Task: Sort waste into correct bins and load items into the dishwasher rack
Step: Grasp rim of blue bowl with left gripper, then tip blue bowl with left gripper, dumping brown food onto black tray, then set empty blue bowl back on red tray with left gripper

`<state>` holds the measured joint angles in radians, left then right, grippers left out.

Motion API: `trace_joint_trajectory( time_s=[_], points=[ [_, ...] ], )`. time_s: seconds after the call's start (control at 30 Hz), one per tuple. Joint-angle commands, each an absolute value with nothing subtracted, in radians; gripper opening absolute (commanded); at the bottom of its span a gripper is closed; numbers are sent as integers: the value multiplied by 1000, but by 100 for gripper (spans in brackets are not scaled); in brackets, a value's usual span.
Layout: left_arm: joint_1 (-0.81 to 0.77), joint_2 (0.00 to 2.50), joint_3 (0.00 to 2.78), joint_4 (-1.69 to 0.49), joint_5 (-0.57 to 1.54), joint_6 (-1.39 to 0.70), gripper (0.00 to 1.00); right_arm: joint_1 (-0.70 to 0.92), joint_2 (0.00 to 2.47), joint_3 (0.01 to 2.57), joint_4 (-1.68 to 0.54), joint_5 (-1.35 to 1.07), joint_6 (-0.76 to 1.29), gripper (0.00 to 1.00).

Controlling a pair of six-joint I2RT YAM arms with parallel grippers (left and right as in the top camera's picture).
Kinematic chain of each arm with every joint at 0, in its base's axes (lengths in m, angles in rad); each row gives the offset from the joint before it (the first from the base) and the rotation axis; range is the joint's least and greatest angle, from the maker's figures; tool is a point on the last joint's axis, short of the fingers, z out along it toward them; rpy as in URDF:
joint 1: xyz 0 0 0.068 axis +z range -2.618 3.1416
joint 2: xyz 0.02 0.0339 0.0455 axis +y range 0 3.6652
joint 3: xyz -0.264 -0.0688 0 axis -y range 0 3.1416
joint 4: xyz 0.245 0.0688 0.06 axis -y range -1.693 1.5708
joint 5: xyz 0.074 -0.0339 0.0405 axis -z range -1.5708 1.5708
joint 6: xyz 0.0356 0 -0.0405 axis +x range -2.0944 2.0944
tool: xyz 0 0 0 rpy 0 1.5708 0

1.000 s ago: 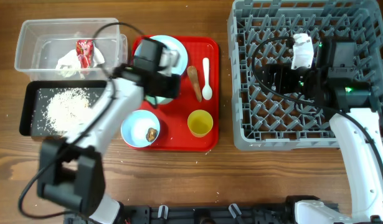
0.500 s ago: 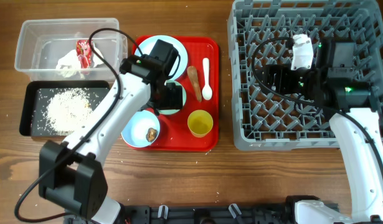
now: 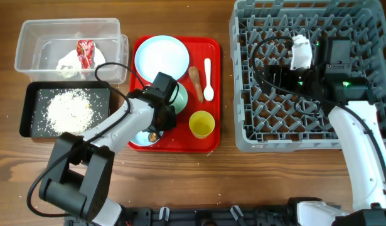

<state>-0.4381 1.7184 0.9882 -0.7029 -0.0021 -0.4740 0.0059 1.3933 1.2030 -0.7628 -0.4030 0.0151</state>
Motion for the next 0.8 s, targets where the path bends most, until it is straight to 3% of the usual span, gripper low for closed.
trace_joint_trajectory(
  time_s=[0.0,0.17,0.37,0.53,0.67,0.77],
  points=[
    [-427,1690,1011,-760,7,-479,4,13,1404,1215,-765,-401,29,100],
    [-326,1573,1221,-1027,173,-393,4,13,1404,1215,-770,-401,29,100],
    [130,1518,1268,-1040,593,-51,4,13,1404,1215,-771,-401,30,100],
    [609,1668,1267,-1022,1123,225,4,13,1404,1215,-767,-401,56,100],
    [780,1869,1267,-1022,1493,284,4,13,1404,1215,-756,-405,82,100],
    [845,2011,1267,-1045,1577,216,4,13,1404,1215,-758,-405,82,100]
  ],
)
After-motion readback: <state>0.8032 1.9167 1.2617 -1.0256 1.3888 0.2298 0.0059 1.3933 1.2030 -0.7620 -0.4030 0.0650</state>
